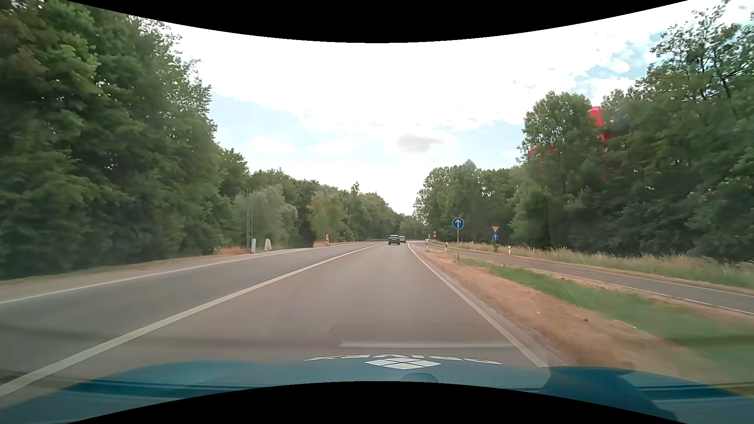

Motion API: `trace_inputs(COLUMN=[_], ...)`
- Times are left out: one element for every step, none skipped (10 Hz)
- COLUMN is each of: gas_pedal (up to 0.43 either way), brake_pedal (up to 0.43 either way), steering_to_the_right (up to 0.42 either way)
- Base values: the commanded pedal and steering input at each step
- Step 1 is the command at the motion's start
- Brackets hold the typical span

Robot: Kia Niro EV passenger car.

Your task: Follow the waypoints while adhering to traffic rules and regulations

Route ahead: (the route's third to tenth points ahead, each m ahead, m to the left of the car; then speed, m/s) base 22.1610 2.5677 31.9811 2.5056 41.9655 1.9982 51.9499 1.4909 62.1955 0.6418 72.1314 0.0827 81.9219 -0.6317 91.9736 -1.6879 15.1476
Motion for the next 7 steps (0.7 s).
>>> trace_inputs(gas_pedal=[0.209, 0.209, 0.209, 0.209, 0.209, 0.209, 0.209], brake_pedal=[0.000, 0.000, 0.000, 0.000, 0.000, 0.000, 0.000], steering_to_the_right=[0.005, 0.005, 0.005, 0.005, 0.005, 0.005, 0.005])
